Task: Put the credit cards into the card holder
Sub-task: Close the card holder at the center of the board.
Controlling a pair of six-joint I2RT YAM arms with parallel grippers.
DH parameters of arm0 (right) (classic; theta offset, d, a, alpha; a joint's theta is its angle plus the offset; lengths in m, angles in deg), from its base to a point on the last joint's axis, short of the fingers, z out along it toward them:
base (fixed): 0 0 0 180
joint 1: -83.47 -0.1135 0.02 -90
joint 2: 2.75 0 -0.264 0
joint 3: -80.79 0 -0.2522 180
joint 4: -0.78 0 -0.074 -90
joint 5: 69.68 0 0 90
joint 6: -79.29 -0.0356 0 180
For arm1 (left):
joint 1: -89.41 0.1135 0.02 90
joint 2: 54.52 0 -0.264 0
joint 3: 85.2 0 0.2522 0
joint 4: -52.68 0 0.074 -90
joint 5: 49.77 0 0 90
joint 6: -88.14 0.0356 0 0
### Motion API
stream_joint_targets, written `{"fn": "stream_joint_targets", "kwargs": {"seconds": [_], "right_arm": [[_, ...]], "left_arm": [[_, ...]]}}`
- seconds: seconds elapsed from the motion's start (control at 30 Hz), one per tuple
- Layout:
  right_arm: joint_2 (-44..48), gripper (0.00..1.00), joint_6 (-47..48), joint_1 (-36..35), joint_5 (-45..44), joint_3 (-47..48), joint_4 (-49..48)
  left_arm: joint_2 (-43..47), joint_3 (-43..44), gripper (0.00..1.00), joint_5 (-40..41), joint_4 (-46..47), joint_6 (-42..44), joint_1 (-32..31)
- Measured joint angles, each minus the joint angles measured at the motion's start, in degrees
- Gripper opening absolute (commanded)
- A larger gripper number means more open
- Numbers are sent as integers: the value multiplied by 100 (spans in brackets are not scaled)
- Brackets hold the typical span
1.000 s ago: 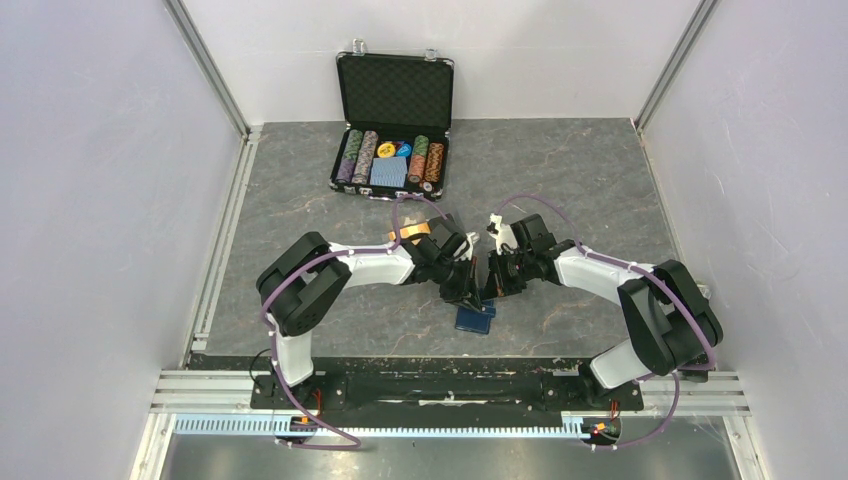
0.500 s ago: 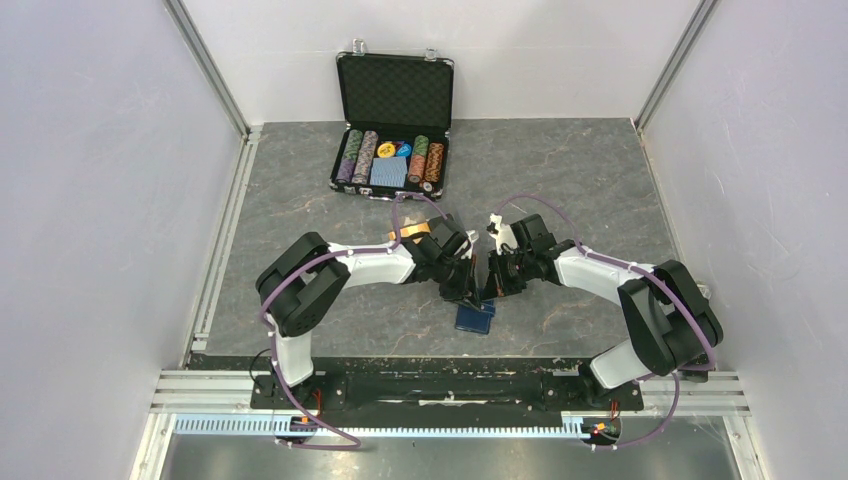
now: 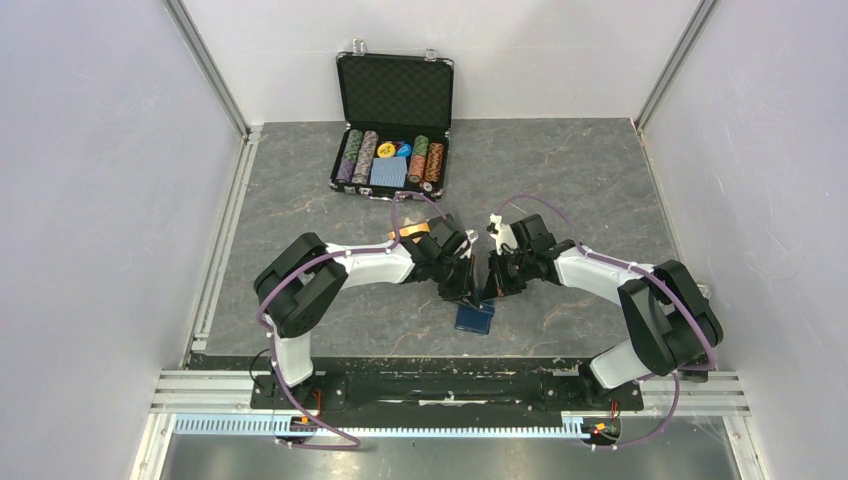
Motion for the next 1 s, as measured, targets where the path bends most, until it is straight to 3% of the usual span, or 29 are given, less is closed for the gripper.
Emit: {"fn": "stream_joint_targets", "kwargs": {"seconds": [0.57, 1.0], "right_arm": [[72, 1, 2, -22, -90, 2, 59], [835, 0, 4, -33, -341, -13, 542]], "left_arm": [[2, -11, 2, 2, -11, -2, -33], [2, -22, 2, 9, -72, 0, -76]]}}
